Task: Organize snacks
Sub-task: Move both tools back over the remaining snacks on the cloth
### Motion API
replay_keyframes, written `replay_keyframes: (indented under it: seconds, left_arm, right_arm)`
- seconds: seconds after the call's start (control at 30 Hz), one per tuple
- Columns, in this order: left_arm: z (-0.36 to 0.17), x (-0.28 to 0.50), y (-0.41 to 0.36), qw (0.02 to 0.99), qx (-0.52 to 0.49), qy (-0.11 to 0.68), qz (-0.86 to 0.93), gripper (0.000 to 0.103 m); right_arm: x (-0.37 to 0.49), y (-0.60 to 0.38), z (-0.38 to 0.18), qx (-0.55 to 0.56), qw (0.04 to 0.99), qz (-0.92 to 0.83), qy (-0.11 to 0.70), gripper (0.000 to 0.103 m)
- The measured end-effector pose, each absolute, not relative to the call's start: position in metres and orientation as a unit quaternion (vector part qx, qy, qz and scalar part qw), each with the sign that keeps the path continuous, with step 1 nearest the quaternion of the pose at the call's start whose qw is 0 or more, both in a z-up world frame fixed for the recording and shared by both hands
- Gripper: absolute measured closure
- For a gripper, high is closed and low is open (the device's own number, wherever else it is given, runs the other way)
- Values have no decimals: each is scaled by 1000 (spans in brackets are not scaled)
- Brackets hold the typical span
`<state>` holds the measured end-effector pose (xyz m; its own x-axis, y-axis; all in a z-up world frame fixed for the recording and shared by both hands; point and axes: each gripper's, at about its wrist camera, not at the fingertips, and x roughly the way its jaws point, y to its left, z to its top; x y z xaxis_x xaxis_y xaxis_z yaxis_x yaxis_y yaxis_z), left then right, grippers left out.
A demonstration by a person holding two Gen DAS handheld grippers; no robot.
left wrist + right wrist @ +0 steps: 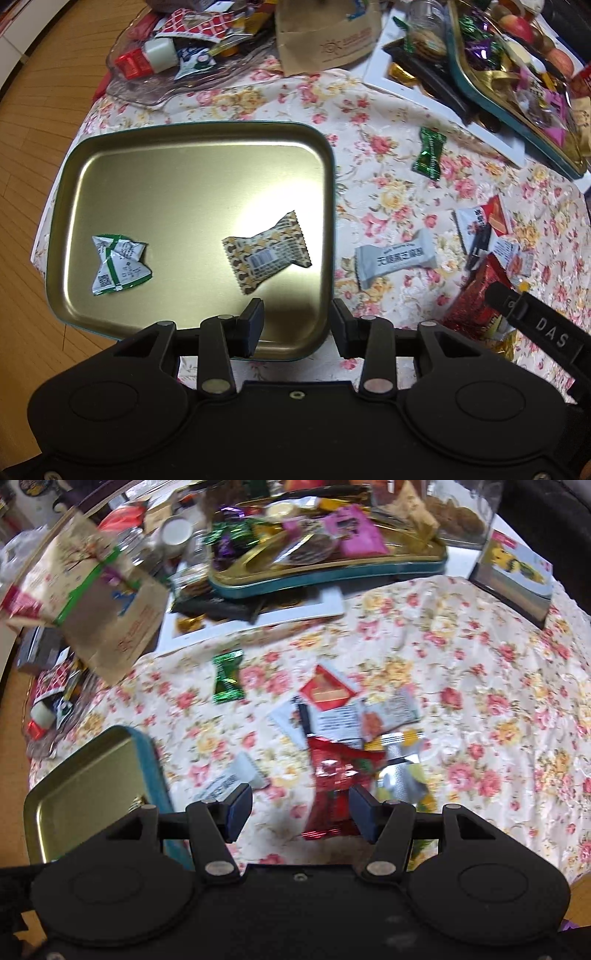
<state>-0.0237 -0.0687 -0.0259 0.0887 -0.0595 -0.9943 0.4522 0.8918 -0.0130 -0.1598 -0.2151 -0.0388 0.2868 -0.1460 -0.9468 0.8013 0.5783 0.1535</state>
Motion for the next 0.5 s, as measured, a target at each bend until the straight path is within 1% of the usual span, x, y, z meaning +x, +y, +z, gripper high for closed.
replay_keyframes:
  seconds: [0.5]
  left_arm:
    - [-14,-64,-122,712,189,631,-245,55]
  right_arm:
    - [-221,-277,-55,388,685,-368,495,42]
